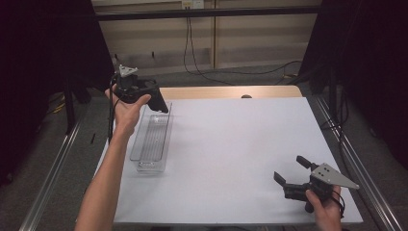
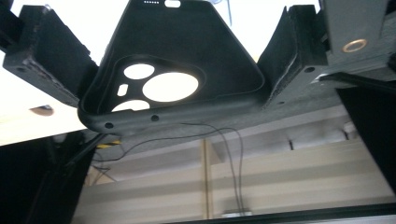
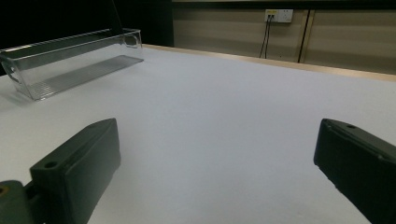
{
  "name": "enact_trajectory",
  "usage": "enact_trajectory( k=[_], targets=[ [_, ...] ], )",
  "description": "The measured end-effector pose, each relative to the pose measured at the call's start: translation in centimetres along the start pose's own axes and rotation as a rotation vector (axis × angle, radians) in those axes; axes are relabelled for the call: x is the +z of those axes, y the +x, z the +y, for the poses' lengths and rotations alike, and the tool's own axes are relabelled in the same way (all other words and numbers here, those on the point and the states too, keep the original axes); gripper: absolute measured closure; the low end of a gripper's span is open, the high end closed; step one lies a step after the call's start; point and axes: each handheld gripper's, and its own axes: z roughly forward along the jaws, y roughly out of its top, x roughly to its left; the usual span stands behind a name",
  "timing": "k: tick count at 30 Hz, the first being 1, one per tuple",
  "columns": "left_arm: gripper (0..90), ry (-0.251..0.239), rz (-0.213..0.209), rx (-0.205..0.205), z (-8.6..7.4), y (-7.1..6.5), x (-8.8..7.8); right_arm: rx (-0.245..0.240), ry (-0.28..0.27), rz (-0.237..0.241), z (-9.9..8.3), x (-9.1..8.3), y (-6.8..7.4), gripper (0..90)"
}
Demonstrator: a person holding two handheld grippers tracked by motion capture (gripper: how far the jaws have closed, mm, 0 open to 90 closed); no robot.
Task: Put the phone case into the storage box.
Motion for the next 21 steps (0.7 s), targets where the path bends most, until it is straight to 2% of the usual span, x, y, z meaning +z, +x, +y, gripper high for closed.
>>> enact_trajectory(
  k=[9, 16, 21],
  targets=[
    [13.6, 0.007, 0.032, -0.037, -0.4, -0.2, 1.2, 0.006, -0.001, 0.001, 0.0, 0.0, 0.0, 0.1],
    [13.4, 0.029, 0.052, -0.033, -0.8, -0.1, 2.0, 0.002, 0.004, 0.001, -0.1, 0.0, -0.1, 0.1],
    [13.3, 0.034, 0.051, -0.04, -1.1, 0.0, 2.4, 0.004, 0.002, 0.0, -0.1, 0.0, -0.1, 0.1]
  ],
)
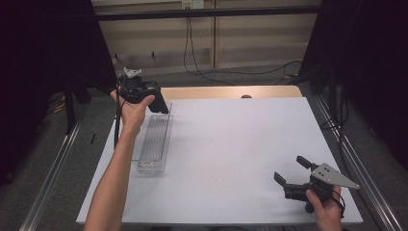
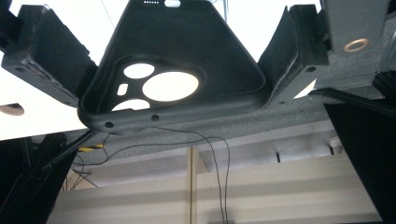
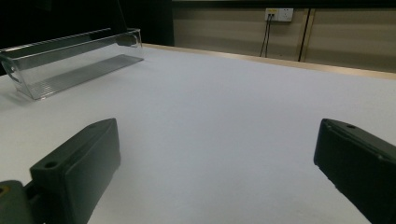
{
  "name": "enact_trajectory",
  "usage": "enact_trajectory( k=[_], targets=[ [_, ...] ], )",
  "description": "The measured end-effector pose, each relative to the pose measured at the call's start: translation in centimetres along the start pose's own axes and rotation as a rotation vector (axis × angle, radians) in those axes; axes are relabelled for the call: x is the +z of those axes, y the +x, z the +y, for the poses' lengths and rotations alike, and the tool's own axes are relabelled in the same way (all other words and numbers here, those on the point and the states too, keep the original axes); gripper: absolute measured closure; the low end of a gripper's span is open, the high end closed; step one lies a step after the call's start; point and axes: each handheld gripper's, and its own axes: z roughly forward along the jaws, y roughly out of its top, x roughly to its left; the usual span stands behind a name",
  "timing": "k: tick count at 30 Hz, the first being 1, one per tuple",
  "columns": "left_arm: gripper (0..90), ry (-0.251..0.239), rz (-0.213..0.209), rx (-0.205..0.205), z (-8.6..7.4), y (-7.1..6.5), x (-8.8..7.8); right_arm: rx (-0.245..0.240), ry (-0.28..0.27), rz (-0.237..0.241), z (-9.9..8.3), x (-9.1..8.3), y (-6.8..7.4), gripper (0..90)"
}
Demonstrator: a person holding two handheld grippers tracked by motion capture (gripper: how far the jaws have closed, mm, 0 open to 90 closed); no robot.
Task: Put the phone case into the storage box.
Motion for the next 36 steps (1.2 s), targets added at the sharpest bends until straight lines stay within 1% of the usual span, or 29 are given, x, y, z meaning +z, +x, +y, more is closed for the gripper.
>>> enact_trajectory(
  k=[2, 3, 5, 8, 11, 13, 16, 19, 20, 23, 24, 27, 30, 32, 36],
  targets=[
    [13.3, -0.002, 0.005, 0.006, 0.0, -0.1, 0.1, 0.0, 0.0, 0.002, 0.0, 0.0, 0.0, 0.1],
    [13.3, -0.008, 0.003, -0.003, -0.1, -0.1, 0.2, 0.0, 0.001, 0.001, 0.0, 0.0, 0.0, 0.1],
    [13.2, -0.002, 0.008, 0.008, -0.2, -0.1, 0.3, 0.002, 0.002, 0.001, 0.0, 0.0, 0.0, 0.1],
    [13.0, 0.0, 0.008, 0.003, -0.4, -0.2, 0.6, -0.001, 0.002, 0.0, 0.0, 0.0, 0.0, 0.1],
    [13.0, 0.004, 0.01, 0.011, -0.5, -0.3, 0.8, 0.0, 0.002, 0.001, 0.0, 0.0, 0.0, 0.1],
    [13.0, 0.001, 0.008, 0.006, -0.5, -0.4, 0.9, 0.0, 0.004, 0.001, -0.1, 0.0, -0.1, 0.1],
    [12.9, 0.01, 0.012, 0.012, -0.6, -0.5, 1.1, 0.002, 0.003, 0.001, -0.1, 0.0, -0.1, 0.1],
    [12.9, 0.007, 0.017, 0.006, -0.8, -0.6, 1.3, 0.002, 0.004, 0.001, -0.1, 0.0, 0.0, 0.1],
    [12.8, 0.012, 0.023, 0.013, -0.8, -0.6, 1.3, 0.004, 0.004, 0.002, -0.1, 0.0, 0.0, 0.1],
    [12.8, 0.013, 0.033, 0.011, -0.9, -0.7, 1.4, 0.004, 0.004, 0.002, -0.1, 0.0, 0.0, 0.1],
    [12.8, 0.011, 0.038, 0.004, -0.9, -0.8, 1.5, 0.004, 0.004, 0.001, -0.1, 0.0, 0.0, 0.1],
    [12.8, 0.021, 0.04, 0.008, -1.0, -0.7, 1.7, 0.004, 0.003, 0.002, -0.1, 0.0, -0.1, 0.1],
    [12.7, 0.02, 0.044, 0.001, -1.2, -0.8, 2.0, 0.005, 0.003, 0.002, -0.1, 0.0, -0.1, 0.1],
    [12.7, 0.022, 0.051, 0.004, -1.2, -0.7, 2.0, 0.004, 0.003, 0.001, -0.1, 0.0, -0.1, 0.1],
    [12.6, 0.022, 0.051, 0.001, -1.4, -0.5, 2.1, 0.004, 0.003, 0.001, -0.1, 0.0, -0.1, 0.1]
  ],
)
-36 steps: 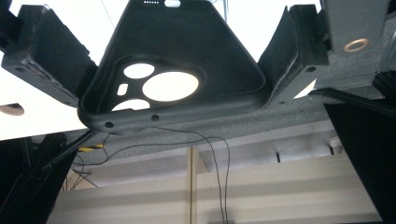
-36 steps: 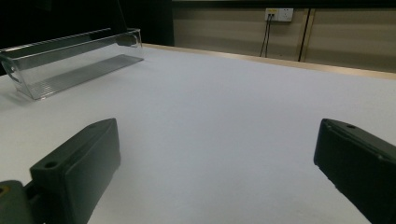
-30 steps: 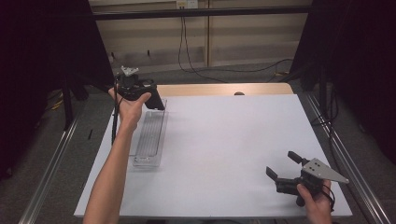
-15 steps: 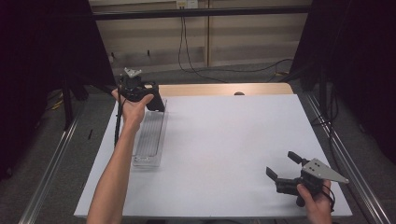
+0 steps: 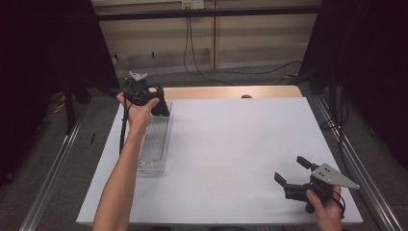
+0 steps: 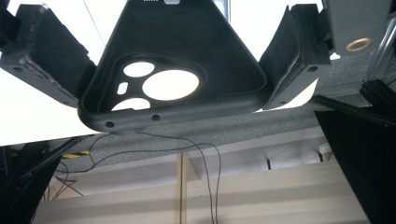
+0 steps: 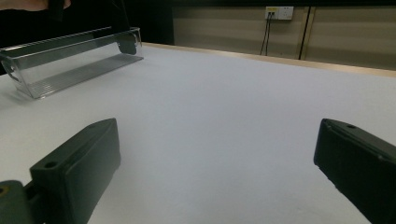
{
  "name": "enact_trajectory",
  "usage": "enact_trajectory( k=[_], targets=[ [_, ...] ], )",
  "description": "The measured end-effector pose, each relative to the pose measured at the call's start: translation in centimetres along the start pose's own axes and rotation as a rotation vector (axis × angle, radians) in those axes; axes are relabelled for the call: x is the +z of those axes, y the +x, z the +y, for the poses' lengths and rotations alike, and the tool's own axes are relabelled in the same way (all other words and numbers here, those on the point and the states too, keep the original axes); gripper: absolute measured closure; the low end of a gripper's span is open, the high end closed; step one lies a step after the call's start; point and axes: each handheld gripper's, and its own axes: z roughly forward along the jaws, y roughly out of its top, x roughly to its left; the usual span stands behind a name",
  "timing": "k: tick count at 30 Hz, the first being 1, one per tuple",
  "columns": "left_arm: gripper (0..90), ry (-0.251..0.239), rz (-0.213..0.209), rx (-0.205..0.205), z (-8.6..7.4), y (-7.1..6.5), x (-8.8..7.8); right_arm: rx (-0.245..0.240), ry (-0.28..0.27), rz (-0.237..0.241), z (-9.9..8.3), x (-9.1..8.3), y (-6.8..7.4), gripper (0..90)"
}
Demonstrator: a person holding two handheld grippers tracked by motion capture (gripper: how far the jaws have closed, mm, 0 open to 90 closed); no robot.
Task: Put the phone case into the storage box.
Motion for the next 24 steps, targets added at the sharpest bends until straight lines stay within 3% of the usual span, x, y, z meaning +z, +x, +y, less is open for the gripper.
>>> enact_trajectory(
  k=[6, 11, 24],
  targets=[
    [12.5, -0.006, 0.0, -0.002, -0.22, -0.13, 0.17, -0.001, 0.0, 0.001, -0.01, 0.01, 0.02, 0.1],
    [12.1, -0.009, -0.007, 0.028, -0.33, -0.31, 0.21, 0.001, 0.001, 0.002, -0.01, 0.0, 0.02, 0.1],
    [11.4, -0.029, 0.002, 0.047, -0.35, -0.62, 0.62, 0.003, -0.002, 0.001, 0.03, -0.04, 0.03, 0.1]
  ],
)
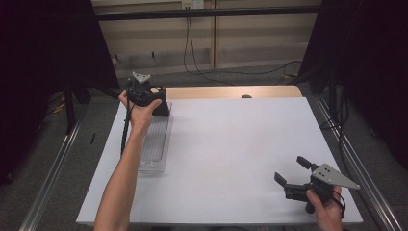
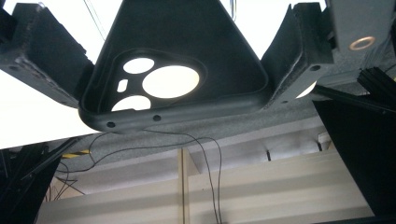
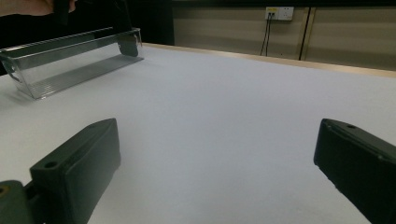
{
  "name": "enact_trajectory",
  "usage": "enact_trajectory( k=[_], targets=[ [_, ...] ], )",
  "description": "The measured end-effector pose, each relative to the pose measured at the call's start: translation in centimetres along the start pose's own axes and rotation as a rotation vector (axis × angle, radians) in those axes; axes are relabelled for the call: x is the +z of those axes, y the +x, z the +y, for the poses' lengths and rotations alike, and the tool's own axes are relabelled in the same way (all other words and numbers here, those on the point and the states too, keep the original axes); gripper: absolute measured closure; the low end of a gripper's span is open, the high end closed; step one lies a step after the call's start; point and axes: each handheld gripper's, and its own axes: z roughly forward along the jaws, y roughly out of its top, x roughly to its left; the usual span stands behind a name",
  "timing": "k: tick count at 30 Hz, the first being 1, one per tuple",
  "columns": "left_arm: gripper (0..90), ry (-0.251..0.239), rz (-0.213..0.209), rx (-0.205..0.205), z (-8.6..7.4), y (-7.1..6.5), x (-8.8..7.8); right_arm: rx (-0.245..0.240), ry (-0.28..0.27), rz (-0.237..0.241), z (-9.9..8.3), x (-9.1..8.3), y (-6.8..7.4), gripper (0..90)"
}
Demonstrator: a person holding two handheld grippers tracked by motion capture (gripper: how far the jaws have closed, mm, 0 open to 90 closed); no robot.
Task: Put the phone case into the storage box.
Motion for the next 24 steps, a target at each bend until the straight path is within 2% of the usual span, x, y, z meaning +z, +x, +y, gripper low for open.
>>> enact_trajectory(
  k=[12, 22, 24],
  targets=[
    [10.7, -0.025, 0.021, 0.004, -0.04, -0.3, 0.52, 0.0, 0.002, 0.005, -0.02, 0.05, 0.0, 0.1],
    [10.2, -0.029, 0.003, -0.033, -0.1, 0.05, 0.65, 0.005, 0.016, 0.008, -0.16, 0.2, -0.03, 0.2],
    [10.2, -0.049, -0.002, -0.042, -0.03, 0.2, 0.59, -0.007, 0.017, 0.01, -0.2, 0.27, -0.05, 0.3]
  ],
)
